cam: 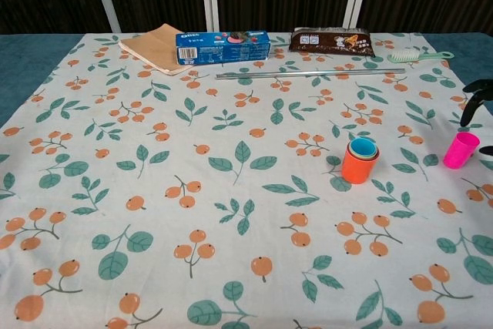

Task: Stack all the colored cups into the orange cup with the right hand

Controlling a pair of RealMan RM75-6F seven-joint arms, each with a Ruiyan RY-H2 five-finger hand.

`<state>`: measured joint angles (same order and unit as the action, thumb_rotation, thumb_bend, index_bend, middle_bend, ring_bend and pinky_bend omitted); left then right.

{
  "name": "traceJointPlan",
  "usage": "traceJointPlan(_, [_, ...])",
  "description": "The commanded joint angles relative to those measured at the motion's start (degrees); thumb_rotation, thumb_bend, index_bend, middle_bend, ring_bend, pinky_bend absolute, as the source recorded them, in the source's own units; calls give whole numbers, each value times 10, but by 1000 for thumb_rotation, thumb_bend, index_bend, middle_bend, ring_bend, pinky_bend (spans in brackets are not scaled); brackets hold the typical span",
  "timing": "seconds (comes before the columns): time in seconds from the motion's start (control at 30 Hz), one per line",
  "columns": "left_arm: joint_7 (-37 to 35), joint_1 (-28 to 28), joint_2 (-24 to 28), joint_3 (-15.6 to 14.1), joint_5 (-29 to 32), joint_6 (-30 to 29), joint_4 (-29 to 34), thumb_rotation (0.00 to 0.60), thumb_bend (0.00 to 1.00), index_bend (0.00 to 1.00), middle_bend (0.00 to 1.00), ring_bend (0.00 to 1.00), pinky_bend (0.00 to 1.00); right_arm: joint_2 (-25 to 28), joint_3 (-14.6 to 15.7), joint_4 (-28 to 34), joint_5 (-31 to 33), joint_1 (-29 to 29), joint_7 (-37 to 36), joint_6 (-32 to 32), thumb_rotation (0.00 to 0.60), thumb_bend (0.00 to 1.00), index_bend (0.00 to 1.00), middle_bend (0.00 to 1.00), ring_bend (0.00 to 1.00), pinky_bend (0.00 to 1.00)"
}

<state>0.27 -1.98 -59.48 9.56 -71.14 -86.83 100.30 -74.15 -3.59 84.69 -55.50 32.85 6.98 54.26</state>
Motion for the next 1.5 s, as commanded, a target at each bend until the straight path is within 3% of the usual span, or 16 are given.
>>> traceJointPlan(0.03, [0, 0, 0, 0, 0, 0, 0, 600, 395, 151, 32, 10, 144, -9, -2, -7, -7, -1, -3, -1, 600, 363, 381, 0, 31, 167])
traceJointPlan(1.5, [4, -1, 0, -2, 1, 4, 0, 600, 395, 151, 32, 10, 144, -34, -25, -39, -13, -8, -1, -27, 600, 380, 496, 0, 46, 167])
